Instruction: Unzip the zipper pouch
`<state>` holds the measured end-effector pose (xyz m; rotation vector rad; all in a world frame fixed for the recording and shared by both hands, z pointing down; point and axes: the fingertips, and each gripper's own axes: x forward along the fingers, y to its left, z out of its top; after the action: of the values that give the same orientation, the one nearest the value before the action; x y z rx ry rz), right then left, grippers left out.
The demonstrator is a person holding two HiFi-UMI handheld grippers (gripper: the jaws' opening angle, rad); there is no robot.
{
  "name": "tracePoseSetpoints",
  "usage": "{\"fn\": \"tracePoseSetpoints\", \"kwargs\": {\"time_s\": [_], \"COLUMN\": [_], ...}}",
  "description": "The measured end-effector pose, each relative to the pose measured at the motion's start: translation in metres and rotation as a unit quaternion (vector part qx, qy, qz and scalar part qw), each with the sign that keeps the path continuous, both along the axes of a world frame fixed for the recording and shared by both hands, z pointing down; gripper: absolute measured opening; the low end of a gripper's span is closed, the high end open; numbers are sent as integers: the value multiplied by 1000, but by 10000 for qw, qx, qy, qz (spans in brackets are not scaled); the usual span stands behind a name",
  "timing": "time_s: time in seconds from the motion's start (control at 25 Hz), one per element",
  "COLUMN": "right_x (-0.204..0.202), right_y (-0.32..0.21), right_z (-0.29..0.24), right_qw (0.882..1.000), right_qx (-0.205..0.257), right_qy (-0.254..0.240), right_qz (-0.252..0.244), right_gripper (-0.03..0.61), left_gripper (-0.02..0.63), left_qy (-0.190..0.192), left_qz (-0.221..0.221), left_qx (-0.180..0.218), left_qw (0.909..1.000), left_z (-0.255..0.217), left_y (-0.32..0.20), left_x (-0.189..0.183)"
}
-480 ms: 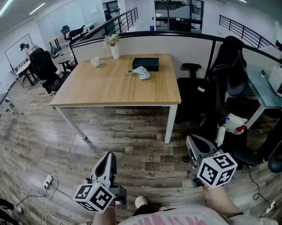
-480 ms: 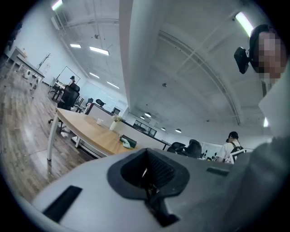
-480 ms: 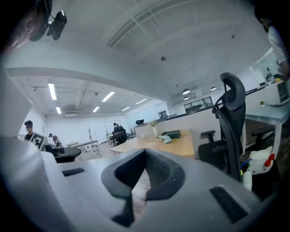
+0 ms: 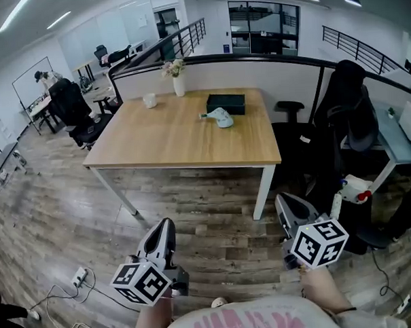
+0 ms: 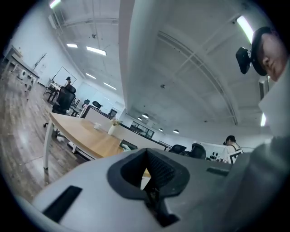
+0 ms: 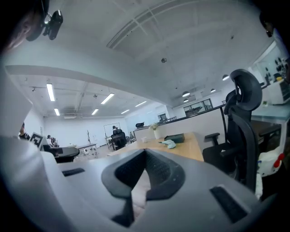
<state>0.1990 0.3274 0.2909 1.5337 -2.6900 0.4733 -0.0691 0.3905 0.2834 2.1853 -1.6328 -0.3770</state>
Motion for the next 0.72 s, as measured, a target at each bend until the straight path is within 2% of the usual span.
{"fn": "tracePoseSetpoints", "kwargs": {"time_s": [0.16, 0.32, 0.52, 0.72], "right_x": [-21, -32, -45, -63], "right_y": [-20, -29, -53, -101], "right_z": [9, 35, 65, 87], "right_qw": [10000, 9994, 9969, 9939], "right_qx": [-20, -269, -680, -939], "right_qy": [55, 153, 293, 521], "right_qz": [47, 170, 278, 265], "right_gripper": [-5, -5, -3, -3], "left_gripper": [2, 0, 0, 0], "left_qy": [27, -70, -33, 129], "left_qz": [142, 377, 410, 313], "left_qx": [-9, -59, -178, -399], "left_qw": [9999, 9992, 9990, 9986], "left_z": [6, 24, 50, 72], "left_y": [-23, -39, -65, -106], "left_x": [-17, -23, -39, -59]}}
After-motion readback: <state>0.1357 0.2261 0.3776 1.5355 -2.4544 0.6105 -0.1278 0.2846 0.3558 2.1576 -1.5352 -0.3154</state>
